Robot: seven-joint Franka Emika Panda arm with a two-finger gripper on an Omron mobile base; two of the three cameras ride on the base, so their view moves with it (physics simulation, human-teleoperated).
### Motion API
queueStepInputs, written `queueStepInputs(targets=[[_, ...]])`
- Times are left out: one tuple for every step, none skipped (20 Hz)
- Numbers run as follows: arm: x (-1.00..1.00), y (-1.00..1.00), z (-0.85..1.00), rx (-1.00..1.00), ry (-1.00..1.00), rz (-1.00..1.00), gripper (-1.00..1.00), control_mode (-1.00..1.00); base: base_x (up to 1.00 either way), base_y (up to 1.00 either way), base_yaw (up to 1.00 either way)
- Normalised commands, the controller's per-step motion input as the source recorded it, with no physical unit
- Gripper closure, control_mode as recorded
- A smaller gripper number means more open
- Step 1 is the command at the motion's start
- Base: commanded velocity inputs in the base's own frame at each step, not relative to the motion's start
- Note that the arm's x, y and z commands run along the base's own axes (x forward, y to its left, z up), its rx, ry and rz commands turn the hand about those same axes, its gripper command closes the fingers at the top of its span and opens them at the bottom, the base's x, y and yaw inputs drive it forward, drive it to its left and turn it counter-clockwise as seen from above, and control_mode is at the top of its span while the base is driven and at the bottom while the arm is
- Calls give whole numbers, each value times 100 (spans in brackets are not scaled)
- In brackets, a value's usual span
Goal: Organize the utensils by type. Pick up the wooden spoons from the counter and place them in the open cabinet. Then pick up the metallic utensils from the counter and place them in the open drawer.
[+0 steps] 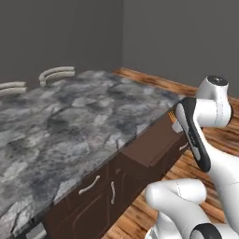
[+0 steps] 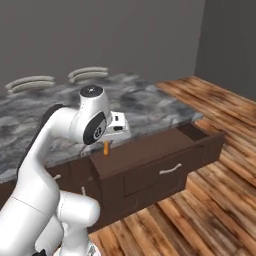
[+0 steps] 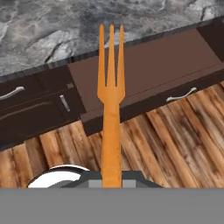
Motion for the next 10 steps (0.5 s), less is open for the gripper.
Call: queueStepInputs(targets=[[0, 0, 0, 0, 0, 0, 100, 100, 5, 68, -50], [0, 0, 0, 0, 0, 0, 100, 100, 4, 62, -51], [0, 0, 0, 0, 0, 0, 100, 100, 25, 58, -54], [0, 0, 0, 0, 0, 0, 100, 100, 45, 55, -55], [0, 0, 0, 0, 0, 0, 100, 100, 48, 52, -54], [0, 0, 0, 0, 0, 0, 100, 100, 36, 49, -50], [0, 0, 0, 0, 0, 0, 100, 100, 13, 44, -49], [0, 0, 0, 0, 0, 0, 100, 100, 8, 38, -49], [0, 0, 0, 0, 0, 0, 100, 100, 23, 41, -52], [0, 0, 0, 0, 0, 0, 100, 100, 36, 45, -52]])
